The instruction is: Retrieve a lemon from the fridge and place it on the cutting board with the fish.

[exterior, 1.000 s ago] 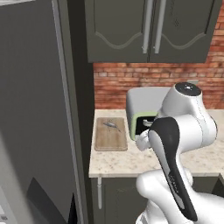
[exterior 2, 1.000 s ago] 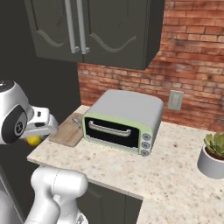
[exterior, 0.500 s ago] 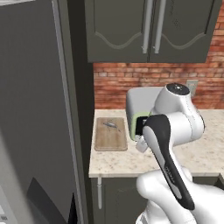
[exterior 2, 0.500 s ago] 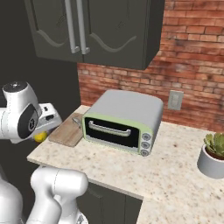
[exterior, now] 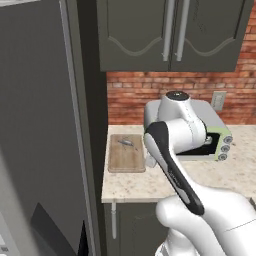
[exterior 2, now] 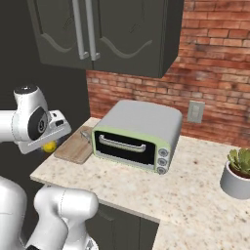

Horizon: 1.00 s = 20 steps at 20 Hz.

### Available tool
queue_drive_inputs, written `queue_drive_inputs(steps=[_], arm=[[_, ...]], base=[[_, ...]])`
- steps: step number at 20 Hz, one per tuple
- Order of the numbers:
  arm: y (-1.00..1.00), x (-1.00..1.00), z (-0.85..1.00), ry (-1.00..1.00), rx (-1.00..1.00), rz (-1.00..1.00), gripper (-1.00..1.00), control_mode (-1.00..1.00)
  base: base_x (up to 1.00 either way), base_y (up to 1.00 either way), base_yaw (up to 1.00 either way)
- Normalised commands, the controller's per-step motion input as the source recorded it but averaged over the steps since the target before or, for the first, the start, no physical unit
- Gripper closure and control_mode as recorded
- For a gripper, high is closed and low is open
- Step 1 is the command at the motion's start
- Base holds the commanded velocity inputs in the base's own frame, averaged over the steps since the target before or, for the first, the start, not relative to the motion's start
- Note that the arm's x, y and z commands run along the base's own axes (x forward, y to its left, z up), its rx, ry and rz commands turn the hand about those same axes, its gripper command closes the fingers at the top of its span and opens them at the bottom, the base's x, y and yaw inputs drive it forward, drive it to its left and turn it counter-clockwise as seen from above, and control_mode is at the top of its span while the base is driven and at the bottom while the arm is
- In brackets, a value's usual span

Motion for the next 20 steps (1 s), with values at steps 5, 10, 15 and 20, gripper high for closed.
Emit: queue_drive_inputs(steps=[5, 10, 15, 20], arm=[[0.00, 0.76, -0.26, 0.05, -0.06, -0.01, 1.00, -1.00], [0.08, 0.69, -0.25, 0.08, -0.04, 0.00, 1.00, -1.00], [0.00, 0.67, -0.36, 0.11, -0.01, 0.03, 1.00, -1.00], [0.16, 0.34, -0.28, 0.07, -0.01, 0.16, 1.00, -1.00]], base=[[0.00, 0.00, 0.00], [0.00, 0.00, 0.00], [0.00, 0.00, 0.00], [0.00, 0.00, 0.00]])
